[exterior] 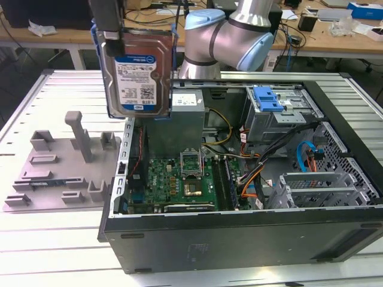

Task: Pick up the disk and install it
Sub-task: 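Pick up the disk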

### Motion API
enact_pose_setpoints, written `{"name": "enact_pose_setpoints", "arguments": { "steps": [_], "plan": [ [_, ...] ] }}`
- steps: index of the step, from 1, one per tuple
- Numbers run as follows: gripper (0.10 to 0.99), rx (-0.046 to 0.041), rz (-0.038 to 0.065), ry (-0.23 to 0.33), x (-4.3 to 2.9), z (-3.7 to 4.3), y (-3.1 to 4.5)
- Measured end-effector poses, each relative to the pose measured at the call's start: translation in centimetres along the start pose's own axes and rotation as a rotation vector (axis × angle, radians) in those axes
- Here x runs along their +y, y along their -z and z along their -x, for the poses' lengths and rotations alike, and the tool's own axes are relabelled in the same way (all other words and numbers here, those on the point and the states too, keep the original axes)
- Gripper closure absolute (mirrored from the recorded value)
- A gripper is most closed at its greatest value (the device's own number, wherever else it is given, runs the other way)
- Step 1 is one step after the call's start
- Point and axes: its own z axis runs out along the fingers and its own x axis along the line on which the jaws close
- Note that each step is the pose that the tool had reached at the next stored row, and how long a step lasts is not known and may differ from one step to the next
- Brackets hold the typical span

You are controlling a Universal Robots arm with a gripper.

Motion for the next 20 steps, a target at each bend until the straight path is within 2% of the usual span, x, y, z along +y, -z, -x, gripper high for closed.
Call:
{"name": "enact_pose_setpoints", "arguments": {
  "steps": [2, 3, 10, 14, 15, 20],
  "plan": [
    [0.718, 0.0013, 0.003, 0.0, -0.8, -0.42, 0.02],
    [0.718, 0.0027, 0.005, 0.0, -1.58, -0.82, 0.06],
    [0.718, 0.0061, 0.012, 0.0, -4.28, -2.13, 0.17],
    [0.718, 0.0077, 0.014, 0.0, -5.58, -2.73, 0.22],
    [0.718, 0.0088, 0.015, 0.0, -6.1, -2.93, 0.23],
    [0.718, 0.0151, 0.015, 0.001, -7.9, -3.41, 0.34]
  ]
}}
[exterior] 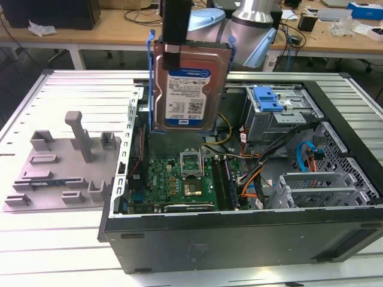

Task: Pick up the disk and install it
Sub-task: 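Pick up the disk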

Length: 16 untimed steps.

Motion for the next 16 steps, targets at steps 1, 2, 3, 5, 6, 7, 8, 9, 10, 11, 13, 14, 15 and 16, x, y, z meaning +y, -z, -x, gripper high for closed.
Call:
{"name": "enact_pose_setpoints", "arguments": {
  "steps": [1, 2, 3, 5, 6, 7, 8, 9, 10, 11, 13, 14, 15, 16],
  "plan": [
    [0.718, 0.0005, 0.0, 0.0, -0.29, -0.06, 0.01],
    [0.718, 0.0014, 0.0, 0.001, -0.73, -0.15, 0.04],
    [0.718, 0.0019, 0.0, 0.001, -1.02, -0.2, 0.06],
    [0.718, 0.0027, 0.0, 0.003, -1.69, -0.32, 0.1],
    [0.718, 0.0033, 0.0, 0.004, -2.3, -0.43, 0.14],
    [0.718, 0.0036, 0.0, 0.004, -2.67, -0.49, 0.16],
    [0.718, 0.0039, 0.0, 0.005, -2.96, -0.55, 0.18],
    [0.718, 0.0046, 0.0, 0.005, -3.43, -0.65, 0.21],
    [0.718, 0.0051, 0.0, 0.006, -3.93, -0.74, 0.24],
    [0.718, 0.0056, 0.0, 0.007, -4.22, -0.8, 0.26],
    [0.718, 0.0074, 0.0, 0.007, -4.89, -0.98, 0.31],
    [0.718, 0.0084, 0.0, 0.007, -5.16, -1.06, 0.32],
    [0.718, 0.0107, 0.0, 0.007, -5.72, -1.25, 0.35],
    [0.718, 0.0117, 0.0, 0.007, -6.0, -1.35, 0.36]
  ]
}}
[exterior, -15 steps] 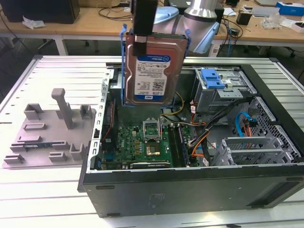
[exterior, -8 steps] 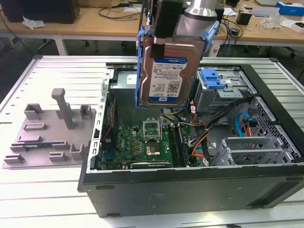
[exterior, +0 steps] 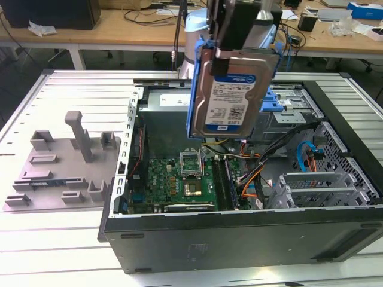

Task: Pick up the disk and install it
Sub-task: 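Pick up the disk, then insert the disk into the insertion slot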

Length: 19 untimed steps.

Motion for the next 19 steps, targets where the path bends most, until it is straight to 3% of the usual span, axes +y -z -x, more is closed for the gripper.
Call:
{"name": "enact_pose_setpoints", "arguments": {
  "steps": [9, 19],
  "plan": [
    [0.718, 0.0104, 0.0, 0.001, -3.06, -1.27, 0.13],
    [0.718, 0.0105, 0.0, 0.001, -3.27, -1.35, 0.14]
  ]
}}
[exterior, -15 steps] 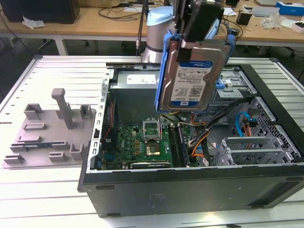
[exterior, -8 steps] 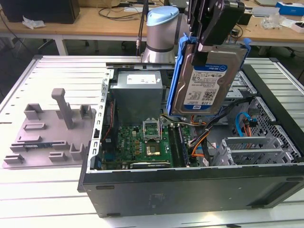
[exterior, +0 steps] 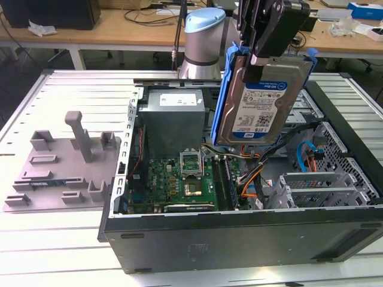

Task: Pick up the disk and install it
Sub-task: 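Insert the disk into the insertion slot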

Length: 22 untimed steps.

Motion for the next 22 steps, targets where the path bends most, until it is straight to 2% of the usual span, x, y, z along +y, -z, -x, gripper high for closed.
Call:
{"name": "enact_pose_setpoints", "arguments": {
  "steps": [4, 6, 10, 12, 14, 22],
  "plan": [
    [0.718, -0.0004, 0.0, 0.0, -0.02, -0.01, 0.01],
    [0.718, -0.0105, -0.002, 0.001, 0.01, -0.02, 0.0],
    [0.718, -0.0611, -0.01, 0.004, 0.22, -0.21, -0.03],
    [0.718, -0.0754, -0.018, 0.005, 0.29, -0.41, -0.05],
    [0.718, -0.0793, -0.025, 0.005, 0.31, -0.71, -0.08],
    [0.718, -0.0794, -0.038, -0.001, 0.35, -1.77, -0.19]
  ]
}}
